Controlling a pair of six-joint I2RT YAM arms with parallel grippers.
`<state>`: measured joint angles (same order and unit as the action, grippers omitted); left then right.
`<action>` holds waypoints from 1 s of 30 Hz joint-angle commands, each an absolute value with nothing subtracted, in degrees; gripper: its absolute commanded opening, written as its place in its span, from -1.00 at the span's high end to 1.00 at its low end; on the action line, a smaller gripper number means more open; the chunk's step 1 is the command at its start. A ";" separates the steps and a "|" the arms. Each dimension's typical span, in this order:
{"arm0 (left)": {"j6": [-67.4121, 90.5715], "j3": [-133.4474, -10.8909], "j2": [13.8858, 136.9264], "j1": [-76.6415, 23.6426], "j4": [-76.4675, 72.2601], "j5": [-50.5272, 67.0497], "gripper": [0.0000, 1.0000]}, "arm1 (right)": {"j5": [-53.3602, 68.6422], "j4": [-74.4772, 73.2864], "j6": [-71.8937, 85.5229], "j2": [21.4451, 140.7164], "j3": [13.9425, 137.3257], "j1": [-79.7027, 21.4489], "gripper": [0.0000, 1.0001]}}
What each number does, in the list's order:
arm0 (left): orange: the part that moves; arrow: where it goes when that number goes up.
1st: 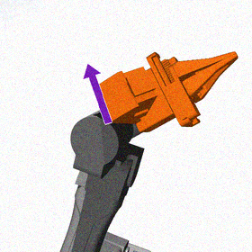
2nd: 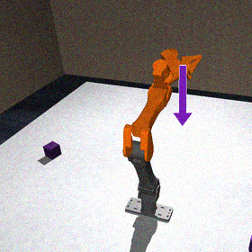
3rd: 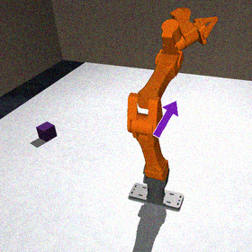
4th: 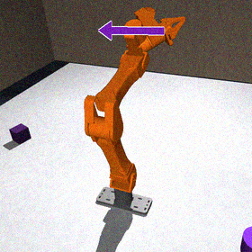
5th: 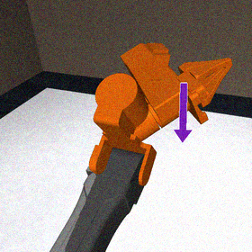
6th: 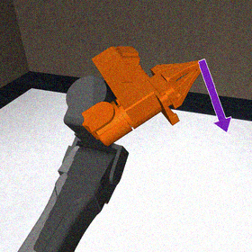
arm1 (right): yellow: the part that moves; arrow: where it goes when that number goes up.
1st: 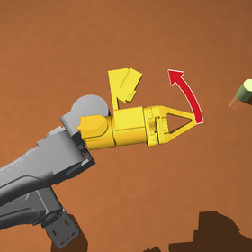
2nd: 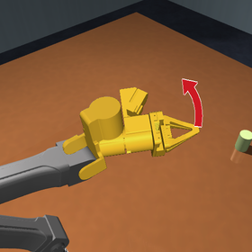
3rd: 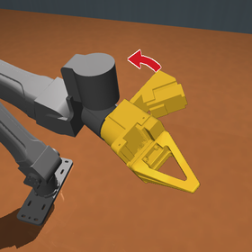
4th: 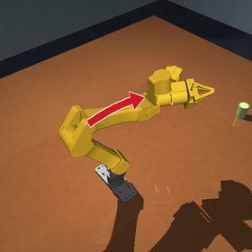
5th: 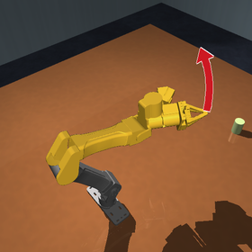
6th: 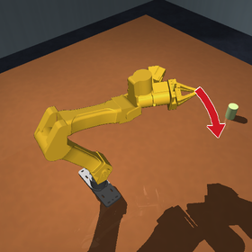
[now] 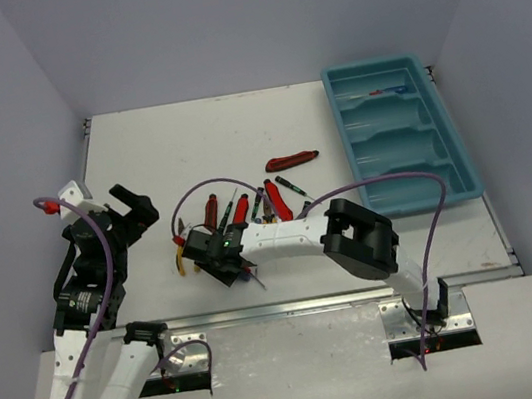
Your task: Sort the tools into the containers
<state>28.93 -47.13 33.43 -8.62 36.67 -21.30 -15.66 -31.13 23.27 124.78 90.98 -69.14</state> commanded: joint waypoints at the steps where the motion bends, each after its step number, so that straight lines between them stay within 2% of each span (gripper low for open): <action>1: 28.21 -47.37 33.67 -8.00 34.45 -20.58 -1.00 | -16.09 -31.90 22.50 126.59 93.34 -67.96 0.18; 5: 28.19 -47.37 33.45 -8.00 34.45 -20.80 -1.00 | -15.08 -31.90 22.44 128.06 93.81 -67.44 0.20; 10: 28.28 -47.37 33.15 -8.00 34.61 -21.08 -1.00 | -13.97 -32.06 23.27 129.73 94.24 -67.50 0.78; 14: 28.30 -47.37 33.05 -8.00 34.54 -21.17 -1.00 | -15.60 -32.86 25.02 127.20 94.59 -67.43 0.97; 21: 28.39 -47.37 32.87 -8.05 34.59 -21.32 -1.00 | -18.21 -34.01 25.70 117.49 94.99 -66.89 1.00; 24: 28.39 -47.37 32.94 -8.00 34.65 -21.38 -1.00 | -17.69 -33.09 25.37 109.07 93.15 -64.19 1.00; 28: 28.48 -47.37 32.82 -8.00 34.72 -21.53 -1.00 | -14.94 -29.23 24.99 98.79 87.36 -52.02 1.00; 30: 28.48 -47.37 32.82 -8.00 34.72 -21.62 -1.00 | -10.46 -25.95 28.10 95.82 84.84 -37.32 1.00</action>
<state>28.77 -47.13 33.28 -8.62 36.67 -21.26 -12.90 -31.87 24.79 103.08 87.83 -57.05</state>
